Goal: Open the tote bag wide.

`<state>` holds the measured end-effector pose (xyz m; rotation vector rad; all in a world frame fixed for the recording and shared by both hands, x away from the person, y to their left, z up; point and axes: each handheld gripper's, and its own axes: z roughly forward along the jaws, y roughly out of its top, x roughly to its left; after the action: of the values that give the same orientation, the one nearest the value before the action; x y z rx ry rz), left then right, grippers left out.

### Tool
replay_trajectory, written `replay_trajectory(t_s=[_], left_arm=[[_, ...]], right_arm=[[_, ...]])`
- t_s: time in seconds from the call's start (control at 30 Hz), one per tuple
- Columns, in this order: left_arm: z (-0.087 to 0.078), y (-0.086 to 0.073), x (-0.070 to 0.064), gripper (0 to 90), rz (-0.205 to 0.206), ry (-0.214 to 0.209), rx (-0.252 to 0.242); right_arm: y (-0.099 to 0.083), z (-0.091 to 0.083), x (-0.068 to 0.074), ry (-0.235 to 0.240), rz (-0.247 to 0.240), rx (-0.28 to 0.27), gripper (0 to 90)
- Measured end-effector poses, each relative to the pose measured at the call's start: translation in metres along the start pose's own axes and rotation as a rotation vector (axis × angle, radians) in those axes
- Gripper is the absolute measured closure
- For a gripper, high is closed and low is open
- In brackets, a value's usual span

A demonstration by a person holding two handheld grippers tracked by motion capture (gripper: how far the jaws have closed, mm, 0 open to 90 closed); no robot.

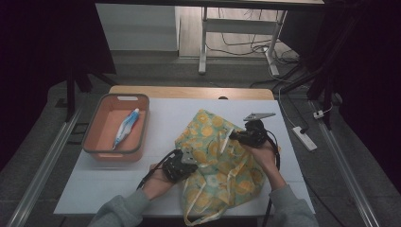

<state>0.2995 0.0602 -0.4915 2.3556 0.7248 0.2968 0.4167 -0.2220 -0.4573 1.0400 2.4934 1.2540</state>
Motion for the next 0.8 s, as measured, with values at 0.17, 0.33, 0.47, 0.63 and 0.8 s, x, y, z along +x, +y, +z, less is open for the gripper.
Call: replay_trajectory(t_s=[0.17,0.33,0.47,0.63,0.8], left_arm=[[-0.029,-0.004,0.018,88.4,-0.044,0.008,-0.063],[-0.062,-0.006,0.039,88.5,-0.115,0.035,-0.152],[-0.070,-0.009,0.053,88.5,-0.158,0.049,-0.177],[-0.055,-0.012,0.062,88.4,-0.197,0.049,-0.136],[-0.040,-0.010,0.061,88.3,-0.197,0.030,-0.093]], right_arm=[[-0.001,-0.012,0.000,0.005,-0.016,-0.008,87.3],[-0.003,-0.025,-0.002,0.011,-0.015,-0.025,87.3],[-0.004,-0.028,-0.005,0.015,-0.013,-0.025,87.3],[-0.009,-0.018,-0.012,0.023,0.008,0.028,86.9],[-0.026,0.008,-0.023,0.010,0.021,0.140,86.7]])
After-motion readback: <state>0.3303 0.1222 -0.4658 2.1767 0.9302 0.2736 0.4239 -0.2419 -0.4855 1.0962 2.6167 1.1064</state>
